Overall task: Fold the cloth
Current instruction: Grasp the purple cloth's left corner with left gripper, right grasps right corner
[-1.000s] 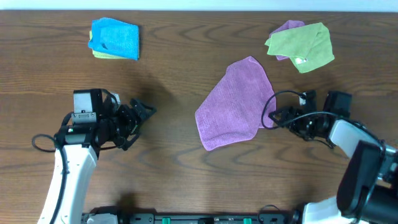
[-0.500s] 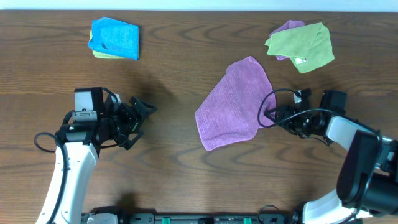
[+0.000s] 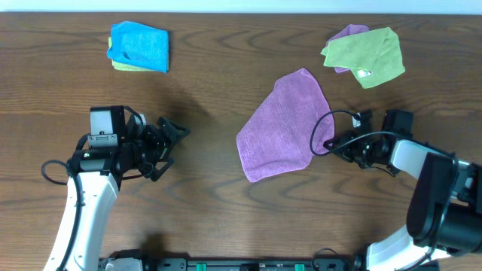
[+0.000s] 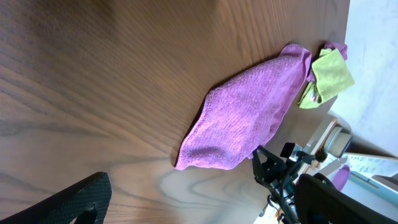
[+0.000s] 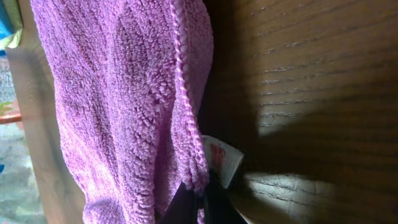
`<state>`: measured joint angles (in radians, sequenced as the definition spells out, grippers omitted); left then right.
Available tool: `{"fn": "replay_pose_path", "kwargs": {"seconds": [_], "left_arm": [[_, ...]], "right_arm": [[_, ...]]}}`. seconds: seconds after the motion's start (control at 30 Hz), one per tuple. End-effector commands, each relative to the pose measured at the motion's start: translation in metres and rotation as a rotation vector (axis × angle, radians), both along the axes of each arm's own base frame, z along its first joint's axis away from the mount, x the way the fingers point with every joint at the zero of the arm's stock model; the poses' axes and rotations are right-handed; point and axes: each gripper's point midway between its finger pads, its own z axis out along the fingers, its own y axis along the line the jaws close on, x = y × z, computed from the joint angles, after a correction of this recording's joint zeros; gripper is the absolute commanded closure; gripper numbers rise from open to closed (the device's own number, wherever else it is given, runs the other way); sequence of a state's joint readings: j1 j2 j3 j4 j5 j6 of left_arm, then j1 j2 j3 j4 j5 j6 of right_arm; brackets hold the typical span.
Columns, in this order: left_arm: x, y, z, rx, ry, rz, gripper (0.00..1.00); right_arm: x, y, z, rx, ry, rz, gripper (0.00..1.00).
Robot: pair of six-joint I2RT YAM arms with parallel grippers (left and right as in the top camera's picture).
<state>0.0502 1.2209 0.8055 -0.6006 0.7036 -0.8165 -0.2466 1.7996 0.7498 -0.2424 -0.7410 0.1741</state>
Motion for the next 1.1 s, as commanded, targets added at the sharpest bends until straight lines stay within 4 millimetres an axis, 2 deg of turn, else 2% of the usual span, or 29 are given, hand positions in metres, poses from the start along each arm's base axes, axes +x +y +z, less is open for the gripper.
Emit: {"fn": "replay_pose_path", "kwargs": {"seconds": [0.0, 0.23, 0.43, 0.53, 0.83, 1.07], "left_arm": [[-0.002, -0.008, -0.001, -0.003, 0.008, -0.02, 0.05], [-0.005, -0.038, -0.014, 0.005, -0.05, -0.114, 0.05], [-0.015, -0.054, -0.052, 0.015, -0.012, -0.136, 0.04], [-0.019, -0.063, -0.071, -0.012, 0.011, -0.151, 0.05], [-0.014, -0.11, -0.106, -0.081, 0.015, -0.239, 0.05], [-0.018, -0.134, -0.125, -0.115, 0.058, -0.254, 0.04]], "right_arm": [[-0.008, 0.003, -0.003, -0.016, 0.022, 0.007, 0.99], [-0.003, 0.002, 0.025, -0.031, -0.049, 0.007, 0.99], [0.001, 0.001, 0.041, -0.028, -0.082, -0.019, 0.99], [0.002, 0.002, 0.044, -0.017, -0.088, -0.018, 0.99], [-0.002, 0.007, 0.046, 0.025, -0.065, -0.021, 0.99], [-0.003, 0.011, 0.049, 0.051, -0.06, -0.02, 0.99]]}}
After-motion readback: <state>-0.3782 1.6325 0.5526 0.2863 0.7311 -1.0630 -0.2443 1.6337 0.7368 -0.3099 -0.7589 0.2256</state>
